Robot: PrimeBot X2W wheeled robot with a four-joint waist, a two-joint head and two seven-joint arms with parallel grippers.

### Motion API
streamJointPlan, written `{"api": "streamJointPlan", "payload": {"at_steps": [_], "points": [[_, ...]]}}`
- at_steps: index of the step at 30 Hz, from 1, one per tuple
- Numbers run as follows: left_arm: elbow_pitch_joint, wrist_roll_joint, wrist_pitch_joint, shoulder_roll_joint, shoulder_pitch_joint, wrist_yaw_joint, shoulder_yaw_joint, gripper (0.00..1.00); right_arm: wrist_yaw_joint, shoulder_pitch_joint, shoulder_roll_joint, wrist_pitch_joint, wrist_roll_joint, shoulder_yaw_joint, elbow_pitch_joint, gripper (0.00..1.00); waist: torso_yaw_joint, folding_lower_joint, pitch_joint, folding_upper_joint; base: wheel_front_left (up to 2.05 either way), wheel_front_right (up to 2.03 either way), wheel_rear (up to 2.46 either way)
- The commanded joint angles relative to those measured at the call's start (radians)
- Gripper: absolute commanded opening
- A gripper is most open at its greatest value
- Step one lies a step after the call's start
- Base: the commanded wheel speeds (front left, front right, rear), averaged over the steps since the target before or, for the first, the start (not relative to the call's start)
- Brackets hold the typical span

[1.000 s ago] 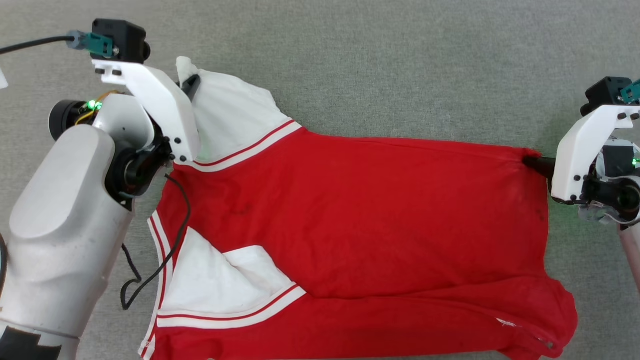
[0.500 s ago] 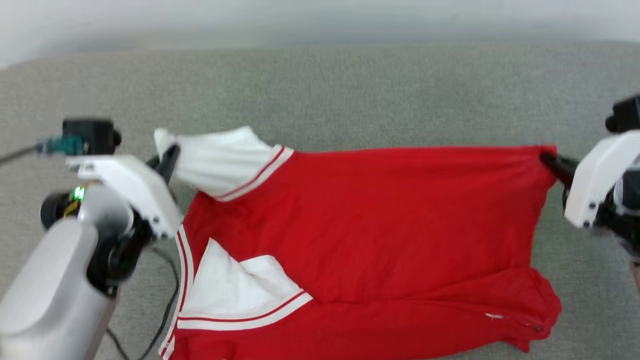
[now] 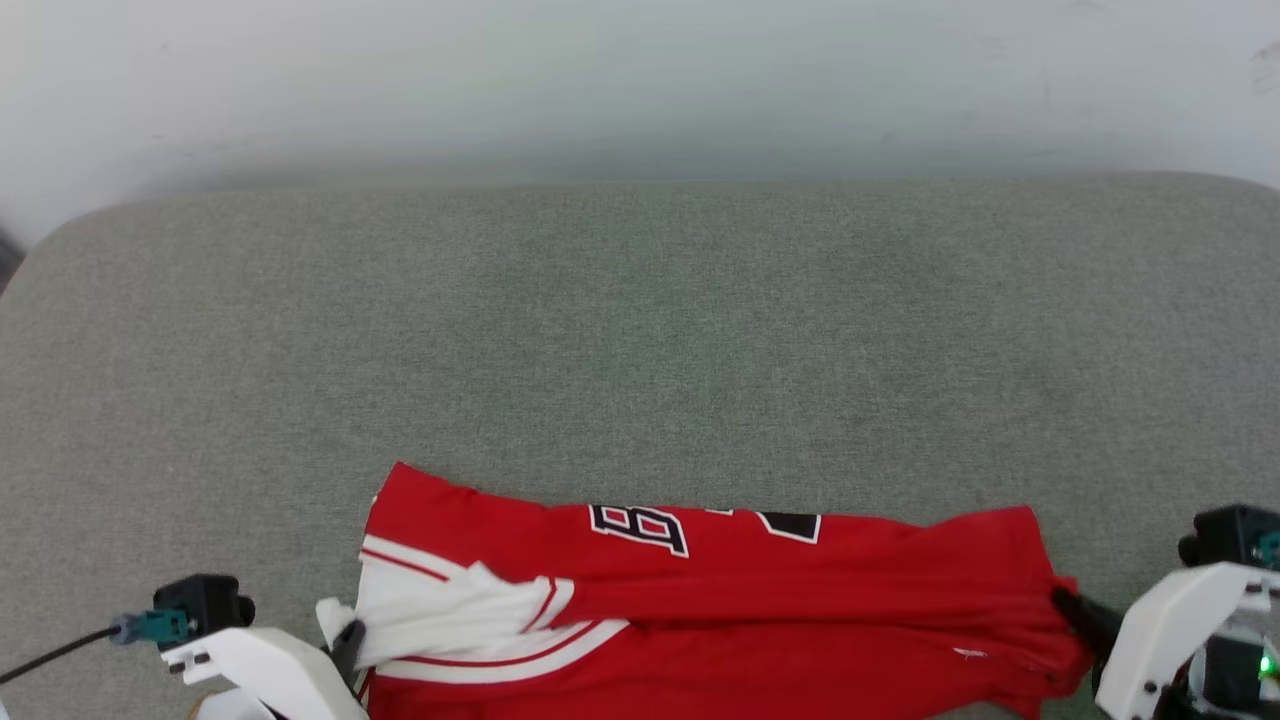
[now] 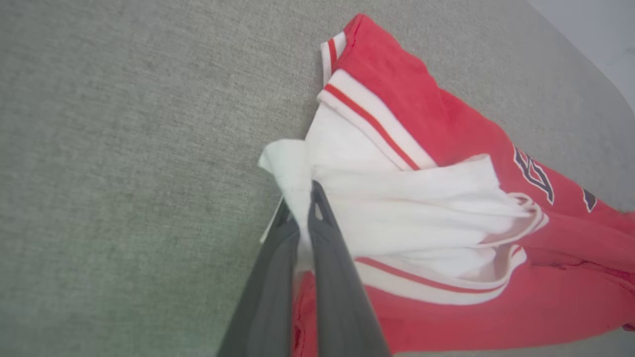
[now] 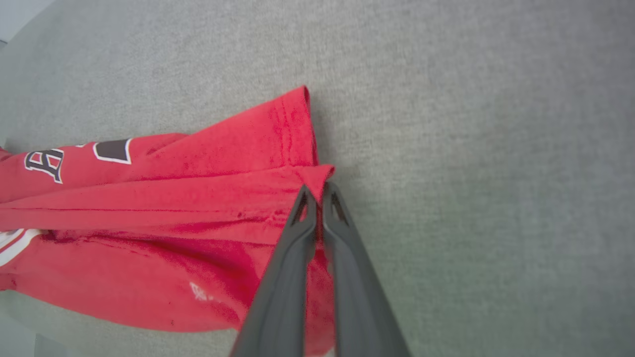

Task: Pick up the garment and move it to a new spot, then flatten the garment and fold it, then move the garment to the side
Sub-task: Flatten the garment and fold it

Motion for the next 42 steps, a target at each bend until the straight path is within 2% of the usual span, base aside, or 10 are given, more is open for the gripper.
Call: {"api": "streamJointPlan", "payload": {"at_steps": [1,2,3,4,10,15,24,33,41,42], "points": [[0.019,0.004,-0.004,0.002,0.027,0.011,0.000,0.00,-0.001,0.041,0.018,-0.008,-0.009,-0.014,0.007,0.00,-0.004,0.0001,-0.009,0.0000,0.00,0.00,0.00],[0.029,-0.003,-0.007,-0.009,0.034,0.012,-0.003,0.19,-0.001,0.066,0.035,-0.009,-0.014,-0.020,0.017,0.02,-0.005,0.0001,-0.012,0.0000,0.00,0.00,0.00],[0.039,-0.006,-0.010,-0.018,0.039,0.011,-0.007,0.71,-0.001,0.084,0.045,-0.012,-0.019,-0.022,0.020,0.10,-0.006,0.0001,-0.015,0.0000,0.00,0.00,0.00],[0.049,-0.006,-0.006,-0.023,0.045,0.004,-0.016,1.00,-0.001,0.097,0.052,-0.019,-0.028,-0.019,0.022,1.00,-0.008,0.0001,-0.019,0.0000,0.00,0.00,0.00],[0.069,0.041,-0.080,-0.043,0.018,-0.019,-0.032,1.00,-0.001,0.132,0.064,-0.082,-0.022,-0.007,-0.002,1.00,-0.019,0.0001,-0.035,0.0000,0.00,0.00,0.00],[0.050,0.117,-0.207,-0.056,-0.022,-0.033,-0.032,1.00,-0.001,0.109,0.018,-0.110,-0.009,-0.016,-0.087,1.00,-0.026,0.0001,-0.050,0.0000,0.00,0.00,0.00],[-0.033,0.281,-0.420,-0.067,-0.103,-0.022,-0.050,1.00,-0.001,0.055,-0.043,0.062,-0.017,-0.073,-0.143,1.00,-0.006,0.0001,-0.055,0.0000,0.00,0.00,0.00],[-0.145,0.439,-0.493,-0.087,-0.139,0.014,-0.079,1.00,-0.001,0.081,0.018,0.224,-0.038,-0.057,-0.106,1.00,0.075,0.0001,-0.002,0.0000,0.00,0.00,0.00],[-0.153,0.469,-0.497,-0.102,-0.147,0.008,-0.085,1.00,0.000,0.096,0.096,0.278,0.020,0.028,0.060,1.00,0.111,0.0001,0.031,0.0000,0.00,0.00,0.00],[-0.149,0.471,-0.497,-0.102,-0.146,0.009,-0.086,1.00,0.001,0.095,0.100,0.283,0.024,0.039,0.074,0.45,0.111,0.0001,0.032,0.0000,0.00,0.00,0.00]]}}
